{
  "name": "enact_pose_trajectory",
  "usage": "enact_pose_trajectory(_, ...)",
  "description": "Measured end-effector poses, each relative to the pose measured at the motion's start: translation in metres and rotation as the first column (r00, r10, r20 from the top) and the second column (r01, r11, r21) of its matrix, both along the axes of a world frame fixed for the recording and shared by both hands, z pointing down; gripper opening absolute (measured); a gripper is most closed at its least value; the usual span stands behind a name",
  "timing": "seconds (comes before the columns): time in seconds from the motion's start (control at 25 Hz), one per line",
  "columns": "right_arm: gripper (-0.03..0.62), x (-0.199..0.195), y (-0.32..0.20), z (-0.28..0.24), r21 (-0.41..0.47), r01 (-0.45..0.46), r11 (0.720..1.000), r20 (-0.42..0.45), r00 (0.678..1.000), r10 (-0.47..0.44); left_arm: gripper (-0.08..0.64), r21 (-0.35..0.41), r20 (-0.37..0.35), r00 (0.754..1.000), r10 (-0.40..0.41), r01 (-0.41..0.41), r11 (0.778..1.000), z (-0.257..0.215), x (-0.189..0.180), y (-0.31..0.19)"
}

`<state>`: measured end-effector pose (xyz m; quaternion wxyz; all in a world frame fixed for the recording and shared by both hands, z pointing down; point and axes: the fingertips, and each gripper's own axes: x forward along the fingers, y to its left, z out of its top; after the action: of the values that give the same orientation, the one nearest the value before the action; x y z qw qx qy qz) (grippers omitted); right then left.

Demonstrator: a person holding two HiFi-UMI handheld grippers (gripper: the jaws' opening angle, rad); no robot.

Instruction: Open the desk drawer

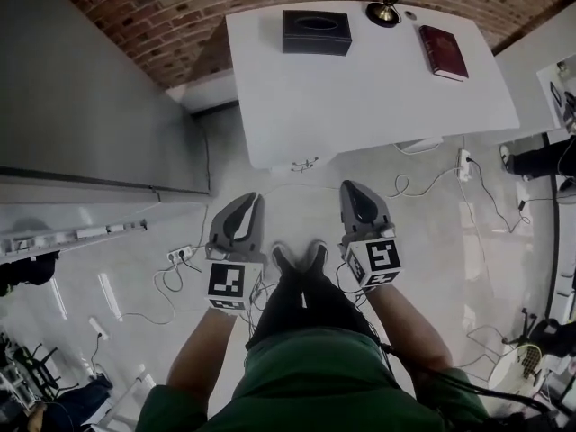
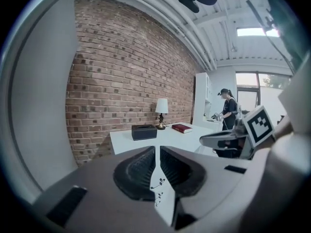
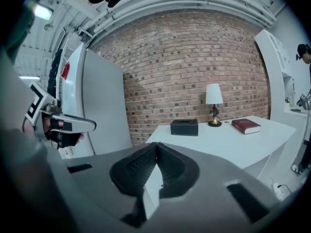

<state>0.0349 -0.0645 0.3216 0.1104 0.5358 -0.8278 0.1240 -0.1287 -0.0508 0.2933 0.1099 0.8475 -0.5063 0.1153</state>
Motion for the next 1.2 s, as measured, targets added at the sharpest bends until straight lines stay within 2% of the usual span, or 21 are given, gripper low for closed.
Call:
enact_pose_trajectory(0.2, 0.0, 0.016, -0.007, 0.074, -0.118, 0.003, 0.993, 0.007, 1.0, -0.002, 0.025, -0.036, 0.05, 0.998, 0.038, -0.036, 0.999, 0.035, 0.025, -0.002)
enact_pose_trajectory(0.48, 0.001, 0.051, -0.009, 0.166, -0.238, -0.031, 0.971, 0.034, 0.999, 0.04, 0.025, -0.106, 0.117, 0.992, 0.041, -0.028, 0.994, 0.082, 0.052, 0.007)
enact_pose_trajectory(0.68, 0.002, 0.061, -0.02, 0.211, -0.247, -0.013, 0.969, 0.08, 0.996, 0.033, 0.025, -0.105, 0.159, 0.982, 0.099, -0.083, 0.991, 0.114, 0.086, 0.004)
enact_pose_trajectory(0.88, 0.021, 0.06, -0.013, 0.263, -0.299, 0.065, 0.952, 0.25, 0.968, 0.013, 0.025, -0.128, 0.164, 0.979, 0.122, -0.102, 0.986, 0.175, 0.115, 0.016)
enact_pose_trajectory(1.08, 0.028, 0.055, -0.023, 0.314, -0.308, 0.063, 0.949, 0.223, 0.975, 0.007, 0.025, -0.16, 0.169, 0.975, 0.145, -0.118, 0.98, 0.218, 0.12, 0.011)
enact_pose_trajectory(1.2, 0.029, 0.055, -0.026, 0.346, -0.323, 0.043, 0.945, 0.268, 0.962, 0.048, 0.025, -0.172, 0.163, 0.973, 0.162, -0.134, 0.976, 0.243, 0.123, 0.015)
